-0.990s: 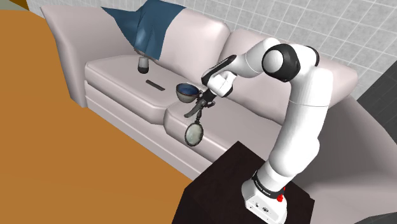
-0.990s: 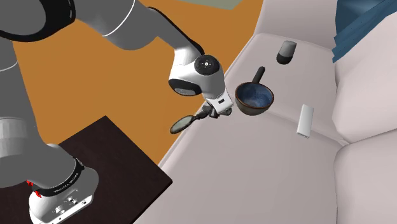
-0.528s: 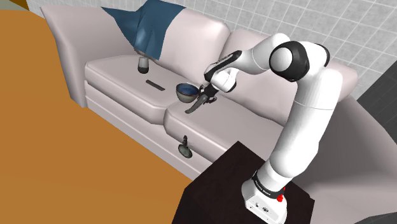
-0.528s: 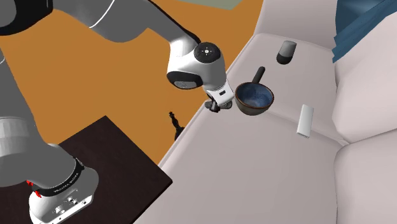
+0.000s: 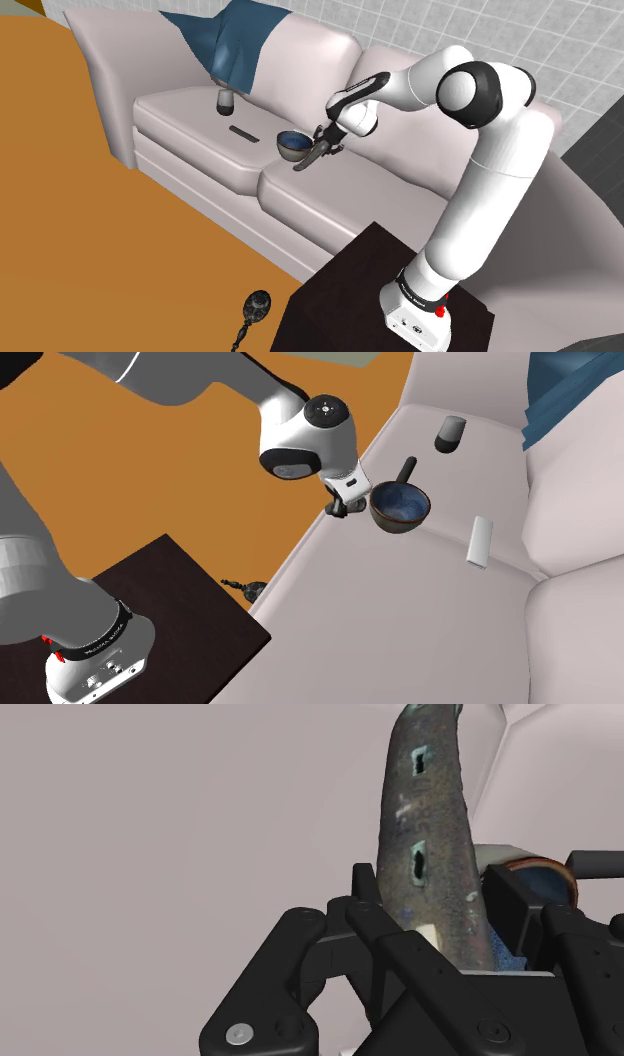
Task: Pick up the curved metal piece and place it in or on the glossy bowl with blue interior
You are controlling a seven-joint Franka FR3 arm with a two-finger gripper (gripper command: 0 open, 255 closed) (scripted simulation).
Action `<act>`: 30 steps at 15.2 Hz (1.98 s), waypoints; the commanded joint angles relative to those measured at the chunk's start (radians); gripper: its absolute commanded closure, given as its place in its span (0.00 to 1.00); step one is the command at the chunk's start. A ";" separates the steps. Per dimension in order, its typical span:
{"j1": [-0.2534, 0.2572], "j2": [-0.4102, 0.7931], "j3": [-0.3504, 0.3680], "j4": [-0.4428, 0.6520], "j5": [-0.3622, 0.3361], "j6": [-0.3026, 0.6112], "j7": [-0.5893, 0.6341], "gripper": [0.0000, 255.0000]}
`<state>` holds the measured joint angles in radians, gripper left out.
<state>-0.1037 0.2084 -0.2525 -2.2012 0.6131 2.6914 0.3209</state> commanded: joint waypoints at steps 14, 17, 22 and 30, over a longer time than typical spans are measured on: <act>-0.069 0.320 -0.017 0.557 -0.055 -0.255 0.097 1.00; -0.103 0.447 -0.014 0.767 -0.063 -0.338 0.130 1.00; -0.171 0.691 -0.006 1.178 -0.082 -0.495 0.204 1.00; -0.172 0.731 0.009 1.144 -0.063 -0.423 0.175 1.00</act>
<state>-0.2754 0.9345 -0.2451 -1.0548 0.5477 2.2609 0.4990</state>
